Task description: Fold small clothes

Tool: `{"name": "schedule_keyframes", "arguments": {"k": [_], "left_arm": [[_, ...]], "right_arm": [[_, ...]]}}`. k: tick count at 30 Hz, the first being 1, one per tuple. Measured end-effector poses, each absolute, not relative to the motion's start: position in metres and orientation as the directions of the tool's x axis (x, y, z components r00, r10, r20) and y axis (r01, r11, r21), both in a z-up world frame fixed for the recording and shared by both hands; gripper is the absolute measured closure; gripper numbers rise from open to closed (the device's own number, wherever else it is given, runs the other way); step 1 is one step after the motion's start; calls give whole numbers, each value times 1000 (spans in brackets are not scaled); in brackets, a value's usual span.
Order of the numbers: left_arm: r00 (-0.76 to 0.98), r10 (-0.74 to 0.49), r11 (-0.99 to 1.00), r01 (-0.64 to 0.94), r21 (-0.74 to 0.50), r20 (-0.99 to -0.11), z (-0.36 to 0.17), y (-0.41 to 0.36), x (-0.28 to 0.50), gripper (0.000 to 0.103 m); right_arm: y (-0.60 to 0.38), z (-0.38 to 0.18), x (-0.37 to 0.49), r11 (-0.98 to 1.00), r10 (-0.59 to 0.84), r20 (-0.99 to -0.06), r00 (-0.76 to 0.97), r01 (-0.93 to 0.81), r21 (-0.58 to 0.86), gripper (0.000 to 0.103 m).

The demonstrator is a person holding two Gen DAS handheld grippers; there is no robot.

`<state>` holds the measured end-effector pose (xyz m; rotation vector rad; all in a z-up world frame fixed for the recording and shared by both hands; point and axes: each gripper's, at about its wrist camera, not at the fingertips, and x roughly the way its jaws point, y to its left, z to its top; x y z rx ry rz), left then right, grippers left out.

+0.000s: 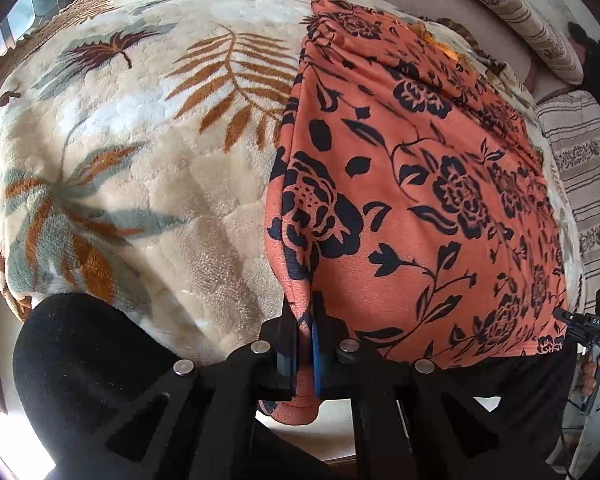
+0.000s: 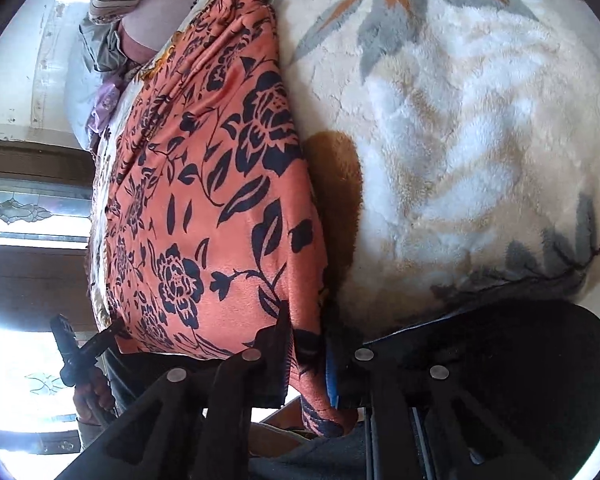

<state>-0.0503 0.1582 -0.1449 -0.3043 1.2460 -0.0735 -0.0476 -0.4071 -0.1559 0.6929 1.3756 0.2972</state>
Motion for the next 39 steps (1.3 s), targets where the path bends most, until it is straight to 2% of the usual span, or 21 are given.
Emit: {"name": "schedule_keyframes", "arguments": {"k": [4, 10, 14, 21, 24, 26, 27, 28, 29, 30, 31, 32, 33, 35, 39], "left_arm": [[405, -299, 923, -106, -370, -864, -111, 169, -50, 98], [414, -327, 913, -95, -398, -849, -102, 171, -36, 98], [475, -349, 908, -41, -416, -808, -72, 169, -20, 98], [612, -359, 911, 66, -407, -705, -4, 166, 78, 98], [651, -346, 909, 54, -413, -676, 2, 167, 138, 97], [647, -305, 923, 19, -385, -699, -12, 166, 180, 94], [653, -256, 938, -10, -347, -713, -25, 164, 201, 94], [644, -222, 948, -32, -316, -732, -44, 162, 220, 85], [608, -194, 953, -71, -296, -770, -68, 162, 238, 67], [554, -146, 956, -136, -262, -820, -92, 163, 254, 58], [493, -123, 958, -168, -233, -861, -116, 163, 265, 55], [441, -123, 959, -179, -222, -889, -132, 165, 271, 54], [430, -139, 952, -191, -240, -892, -137, 168, 270, 54], [490, -162, 940, -187, -285, -856, -125, 176, 258, 45], [621, -149, 921, -197, -337, -770, -84, 202, 214, 31]], "right_arm": [[-424, -127, -46, 657, 659, -682, 316, 199, 727, 96], [-432, -130, -34, 553, 716, -594, 366, 222, 803, 96], [-428, -112, -13, 490, 753, -510, 414, 164, 856, 96], [-429, -52, 94, 456, 752, -395, 528, 16, 890, 96], [-431, -34, 157, 471, 721, -374, 583, -17, 882, 96], [-434, -47, 201, 472, 696, -396, 599, 34, 881, 96], [-433, -60, 222, 497, 683, -437, 585, 67, 865, 92], [-432, -80, 242, 544, 651, -507, 565, 118, 830, 92], [-429, -100, 257, 591, 611, -576, 543, 171, 788, 85], [-429, -121, 266, 622, 579, -628, 519, 217, 752, 64], [-430, -140, 268, 629, 554, -665, 500, 271, 728, 52], [-431, -151, 265, 613, 548, -670, 501, 306, 729, 36], [-435, -154, 259, 590, 555, -650, 520, 306, 748, 34], [-437, -146, 241, 581, 554, -618, 558, 272, 767, 30], [-426, -123, 205, 653, 583, -628, 515, 163, 740, 29]]}}
